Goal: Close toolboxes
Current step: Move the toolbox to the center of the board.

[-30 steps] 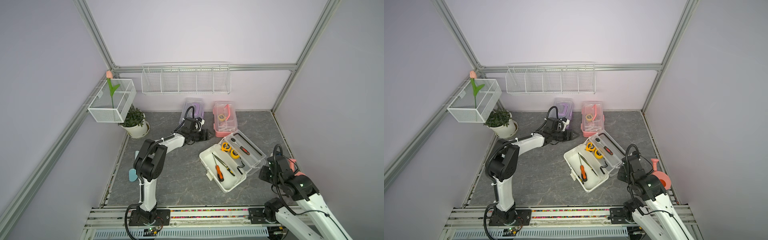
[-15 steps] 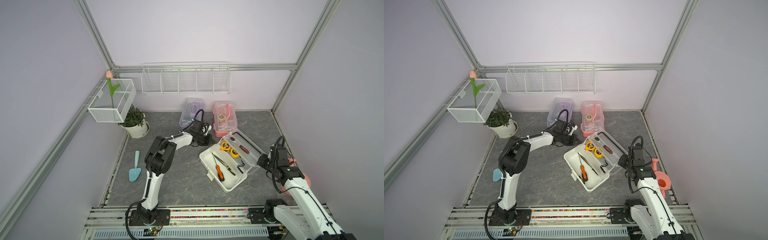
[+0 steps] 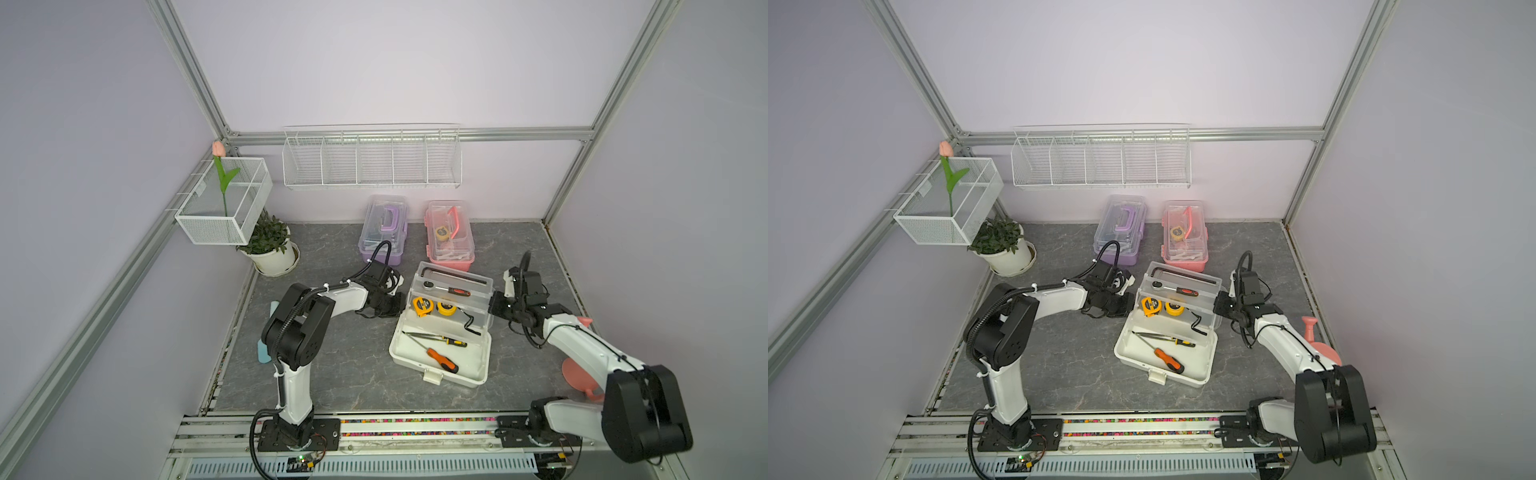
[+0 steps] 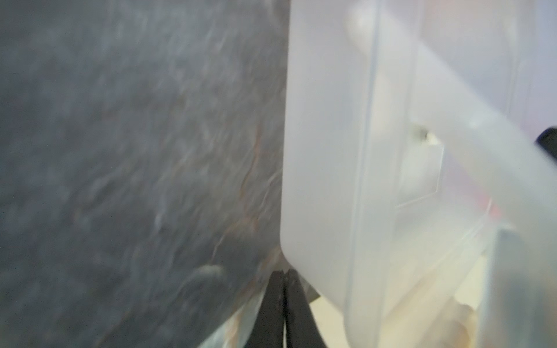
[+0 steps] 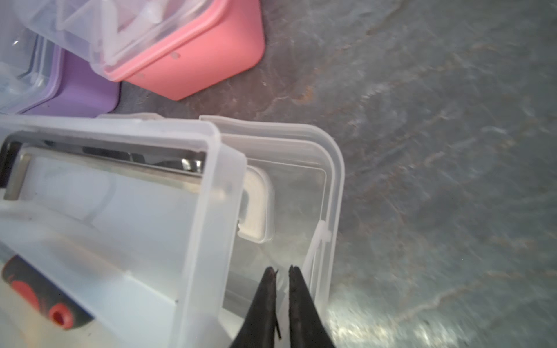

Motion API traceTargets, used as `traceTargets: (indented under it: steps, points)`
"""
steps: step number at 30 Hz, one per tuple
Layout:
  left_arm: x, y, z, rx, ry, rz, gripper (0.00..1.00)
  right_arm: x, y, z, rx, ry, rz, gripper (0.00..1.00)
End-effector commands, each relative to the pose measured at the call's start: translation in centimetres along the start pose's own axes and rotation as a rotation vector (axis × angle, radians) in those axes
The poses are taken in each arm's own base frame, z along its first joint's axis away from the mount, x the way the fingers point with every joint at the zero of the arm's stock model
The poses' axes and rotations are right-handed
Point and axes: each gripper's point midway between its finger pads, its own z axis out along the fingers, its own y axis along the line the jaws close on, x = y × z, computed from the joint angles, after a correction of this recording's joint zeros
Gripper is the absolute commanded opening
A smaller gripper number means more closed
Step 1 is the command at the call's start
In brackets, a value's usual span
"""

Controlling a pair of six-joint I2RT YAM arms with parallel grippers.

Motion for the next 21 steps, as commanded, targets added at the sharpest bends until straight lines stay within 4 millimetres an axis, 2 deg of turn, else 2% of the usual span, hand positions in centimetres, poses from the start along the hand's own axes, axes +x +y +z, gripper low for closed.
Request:
traceTargets:
  steps: [1, 5, 7, 12, 14, 17, 21]
  points:
    - [1.7, -3.2, -1.9, 0.051, -0.012, 0.065, 0.08, 0.4, 7.3, 1.3, -0.248, 0.058, -0.121, 0.16]
    - [2.4, -0.2, -5.0, -0.039, -0.102, -0.031, 0.12, -1.3, 11.1, 3.3, -0.301, 0.065, -0.186, 0.17]
    - [2.1, 2.1, -7.1, -0.041, -0.188, -0.136, 0.18, -2.2, 12.8, 4.4, -0.323, 0.069, -0.215, 0.17]
    - [1.5, 6.2, -11.0, -0.069, -0.354, -0.287, 0.33, -4.3, 15.0, 6.0, -0.346, 0.079, -0.252, 0.20]
    - [1.3, 7.5, -12.3, -0.108, -0.402, -0.330, 0.36, -5.2, 14.8, 5.4, -0.304, 0.069, -0.281, 0.22]
    - [0.5, 9.2, -14.3, -0.175, -0.471, -0.385, 0.37, -6.1, 13.8, 3.2, -0.225, 0.034, -0.312, 0.25]
    - [-1.6, 10.9, -16.9, -0.218, -0.581, -0.418, 0.42, -4.4, 12.4, -0.3, -0.170, 0.060, -0.318, 0.32]
